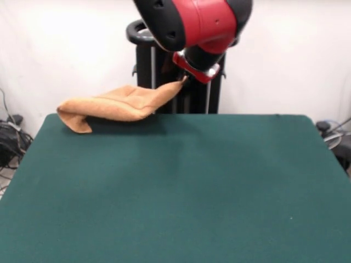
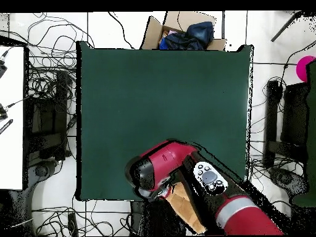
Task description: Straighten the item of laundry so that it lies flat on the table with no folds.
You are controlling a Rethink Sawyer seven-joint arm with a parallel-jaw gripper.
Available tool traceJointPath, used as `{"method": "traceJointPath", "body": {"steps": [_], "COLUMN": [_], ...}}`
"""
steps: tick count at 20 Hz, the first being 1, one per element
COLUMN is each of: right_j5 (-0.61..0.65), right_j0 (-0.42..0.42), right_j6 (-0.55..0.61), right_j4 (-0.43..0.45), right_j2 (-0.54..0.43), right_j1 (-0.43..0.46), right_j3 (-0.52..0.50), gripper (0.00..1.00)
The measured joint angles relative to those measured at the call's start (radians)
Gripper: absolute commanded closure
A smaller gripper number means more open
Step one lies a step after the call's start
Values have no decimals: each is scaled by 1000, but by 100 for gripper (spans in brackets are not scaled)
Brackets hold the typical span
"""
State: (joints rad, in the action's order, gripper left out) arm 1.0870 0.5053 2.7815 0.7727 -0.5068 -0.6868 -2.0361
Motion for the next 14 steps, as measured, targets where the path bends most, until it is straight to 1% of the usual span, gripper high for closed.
{"method": "traceJointPath", "body": {"steps": [1,2,7,8,11,14], "right_j5": [-8,-34,-62,-63,-64,-73], "right_j0": [-8,-37,-98,-129,-157,-206], "right_j6": [3,11,23,30,38,52], "right_j4": [-5,-26,-79,-111,-142,-207], "right_j2": [8,39,94,119,139,172], "right_j1": [2,10,16,16,16,16], "right_j3": [4,21,48,60,69,86], "gripper": [100,100,100,100,100,100]}}
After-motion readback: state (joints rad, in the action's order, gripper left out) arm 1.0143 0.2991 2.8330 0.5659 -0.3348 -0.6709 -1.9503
